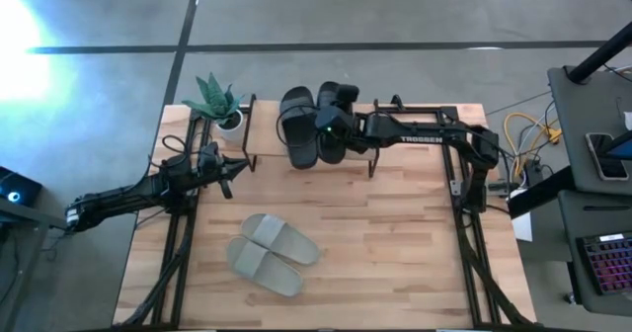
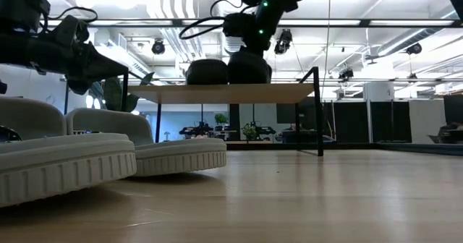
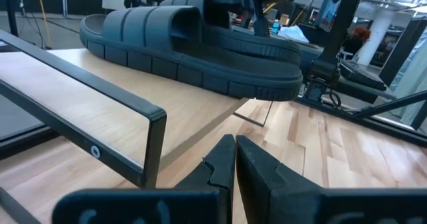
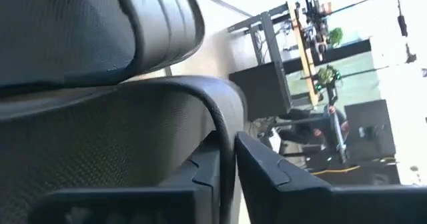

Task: Pick and place slides into the shelf
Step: Put the black slipper on the shelf

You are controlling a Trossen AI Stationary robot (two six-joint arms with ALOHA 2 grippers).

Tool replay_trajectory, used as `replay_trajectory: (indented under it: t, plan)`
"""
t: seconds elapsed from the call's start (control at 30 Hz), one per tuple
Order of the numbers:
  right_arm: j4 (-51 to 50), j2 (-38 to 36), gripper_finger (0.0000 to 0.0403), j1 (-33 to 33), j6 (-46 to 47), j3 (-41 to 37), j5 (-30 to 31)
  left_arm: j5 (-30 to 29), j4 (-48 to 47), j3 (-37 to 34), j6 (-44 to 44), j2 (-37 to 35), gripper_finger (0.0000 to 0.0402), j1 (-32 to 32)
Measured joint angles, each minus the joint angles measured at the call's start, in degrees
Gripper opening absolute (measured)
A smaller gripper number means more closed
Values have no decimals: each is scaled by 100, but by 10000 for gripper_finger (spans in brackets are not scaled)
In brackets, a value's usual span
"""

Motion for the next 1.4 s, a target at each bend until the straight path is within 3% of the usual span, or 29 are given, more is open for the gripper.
replay_trajectory:
  t: [0.33,0.6,0.93,1.03,1.4]
  plan:
    - [-643,-8,85,39,445,-1,-156,0,0,0,0,-7,0,-2]
    - [-1032,-116,86,135,168,148,350,0,2,0,2,-2,0,-2]
    - [-2630,-363,89,478,1858,696,161,-2,18,0,2,1,0,0]
    - [-2594,-365,88,496,1953,824,-105,-1,4,0,1,-3,0,0]
    - [-2187,-218,85,199,1470,712,-184,-2,-8,0,0,-2,0,-1]
